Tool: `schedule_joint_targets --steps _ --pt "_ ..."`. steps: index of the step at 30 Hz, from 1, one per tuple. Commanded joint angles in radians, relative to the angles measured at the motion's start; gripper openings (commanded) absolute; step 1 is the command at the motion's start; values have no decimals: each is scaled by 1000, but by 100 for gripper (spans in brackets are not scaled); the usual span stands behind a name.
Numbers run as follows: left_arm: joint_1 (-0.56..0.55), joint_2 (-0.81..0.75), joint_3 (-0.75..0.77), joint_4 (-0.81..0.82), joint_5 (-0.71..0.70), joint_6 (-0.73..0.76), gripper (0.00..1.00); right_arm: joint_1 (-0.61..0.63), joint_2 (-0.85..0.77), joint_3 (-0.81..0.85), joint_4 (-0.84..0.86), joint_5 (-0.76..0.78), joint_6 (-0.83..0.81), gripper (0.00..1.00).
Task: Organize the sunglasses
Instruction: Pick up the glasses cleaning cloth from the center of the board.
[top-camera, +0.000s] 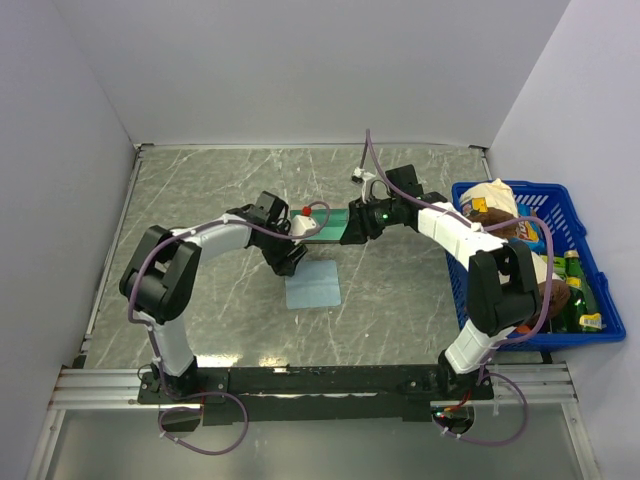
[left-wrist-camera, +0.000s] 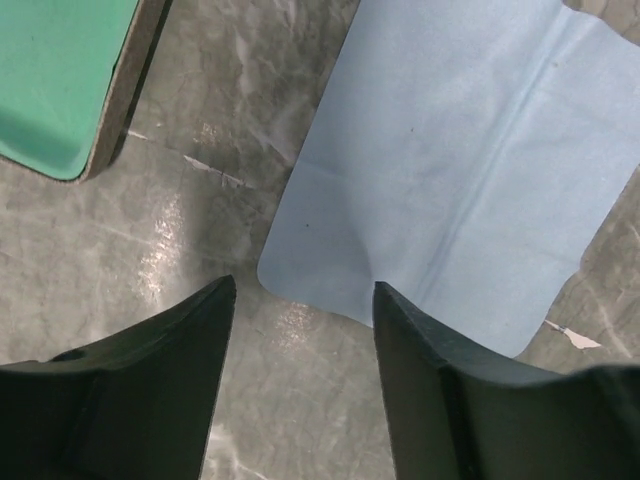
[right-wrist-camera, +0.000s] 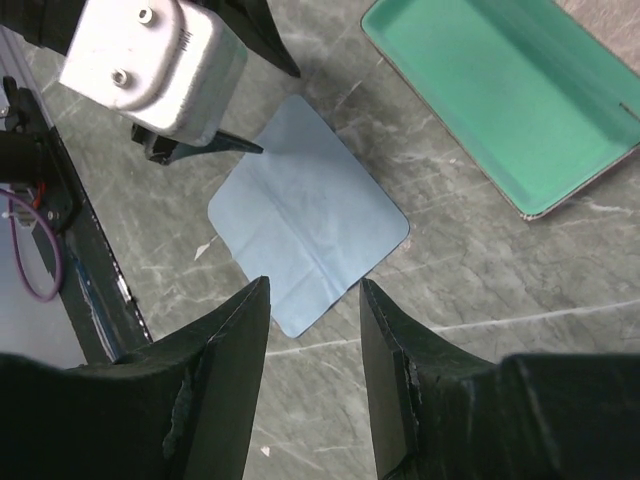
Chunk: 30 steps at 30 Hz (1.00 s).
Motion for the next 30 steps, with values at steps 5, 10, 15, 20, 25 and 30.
schedule_joint_targets --steps 5,10,15,20,25,30 --pt "6 42 51 -36 61 -20 54 5 -25 8 54 9 22 48" --pt "12 26 45 -43 61 -21 47 6 -19 6 57 6 20 48" --pt "13 31 40 -49 67 -26 39 6 -3 6 54 -2 26 46" --pt "15 29 33 -36 69 -32 33 6 14 2 59 -3 34 44" --pt "16 36 31 -17 57 -49 28 21 46 20 36 1 26 43" --pt "16 45 34 -11 46 -57 22 38 81 23 28 4 28 41"
